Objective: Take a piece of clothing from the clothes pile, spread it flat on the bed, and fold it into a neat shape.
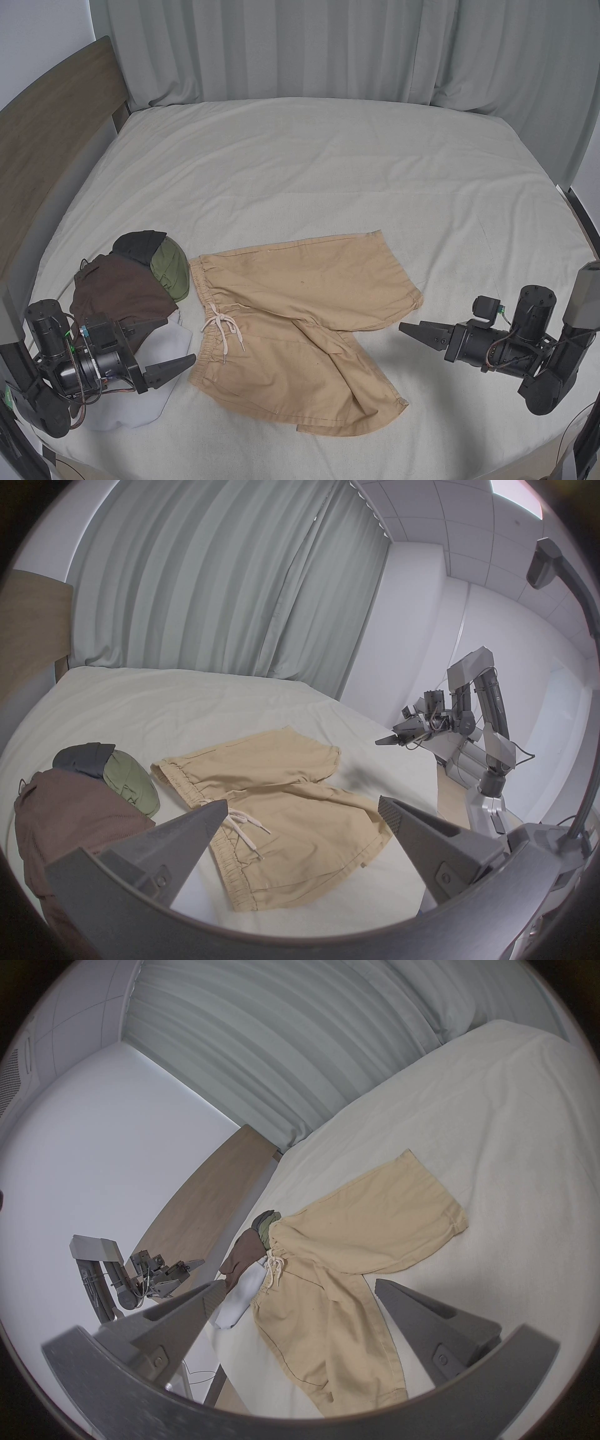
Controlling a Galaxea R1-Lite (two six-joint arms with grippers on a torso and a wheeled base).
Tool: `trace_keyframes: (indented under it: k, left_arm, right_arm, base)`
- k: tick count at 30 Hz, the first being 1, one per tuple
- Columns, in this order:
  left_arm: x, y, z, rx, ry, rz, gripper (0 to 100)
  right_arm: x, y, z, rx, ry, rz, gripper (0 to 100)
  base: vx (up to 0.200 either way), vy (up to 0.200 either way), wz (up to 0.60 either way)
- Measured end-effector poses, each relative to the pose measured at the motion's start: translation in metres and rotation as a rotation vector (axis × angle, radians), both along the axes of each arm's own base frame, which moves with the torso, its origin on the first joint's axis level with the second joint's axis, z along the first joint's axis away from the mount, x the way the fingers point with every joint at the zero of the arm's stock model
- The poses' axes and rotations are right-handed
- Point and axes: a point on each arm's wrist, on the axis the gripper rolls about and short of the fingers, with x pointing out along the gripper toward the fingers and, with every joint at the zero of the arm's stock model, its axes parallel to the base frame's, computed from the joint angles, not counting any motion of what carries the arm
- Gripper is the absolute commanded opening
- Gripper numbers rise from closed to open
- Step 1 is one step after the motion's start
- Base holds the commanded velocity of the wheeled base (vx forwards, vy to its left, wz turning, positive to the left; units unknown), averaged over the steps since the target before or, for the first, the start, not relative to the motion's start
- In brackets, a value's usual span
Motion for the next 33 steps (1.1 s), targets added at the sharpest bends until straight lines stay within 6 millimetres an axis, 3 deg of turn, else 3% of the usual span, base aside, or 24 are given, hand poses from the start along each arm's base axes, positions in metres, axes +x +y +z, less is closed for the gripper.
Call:
trace_keyframes:
  k: [12,33]
  left_arm:
    - [0.0,0.001,-0.016,0.036,0.04,-0.005,100]
    - [0.002,0.003,-0.021,0.035,0.058,0.006,100]
  right_arm:
    - [0.003,0.001,-0.015,-0.017,0.052,0.0,100]
    - [-0.003,-0.005,-0.065,-0.081,0.254,-0.012,100]
  base:
    - [0.0,0.0,0.0]
    - [0.0,0.0,0.0]
